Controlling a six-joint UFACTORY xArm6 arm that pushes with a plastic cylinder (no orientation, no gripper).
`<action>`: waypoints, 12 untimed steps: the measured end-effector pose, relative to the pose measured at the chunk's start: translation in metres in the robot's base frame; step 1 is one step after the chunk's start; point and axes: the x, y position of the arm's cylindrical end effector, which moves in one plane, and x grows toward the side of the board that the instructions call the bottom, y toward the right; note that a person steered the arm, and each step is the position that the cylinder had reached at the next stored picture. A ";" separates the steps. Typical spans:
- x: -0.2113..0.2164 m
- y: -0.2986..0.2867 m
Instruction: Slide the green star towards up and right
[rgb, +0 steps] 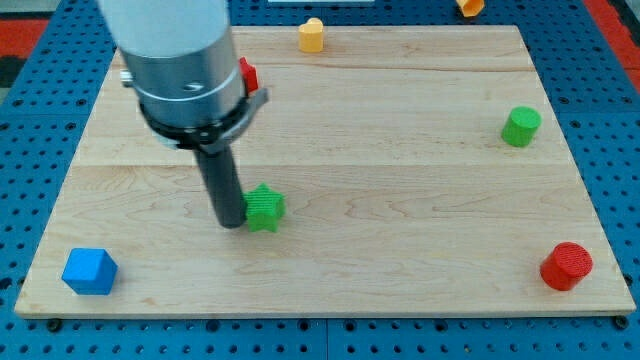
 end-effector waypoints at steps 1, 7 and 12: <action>0.007 0.028; -0.080 0.061; -0.155 0.077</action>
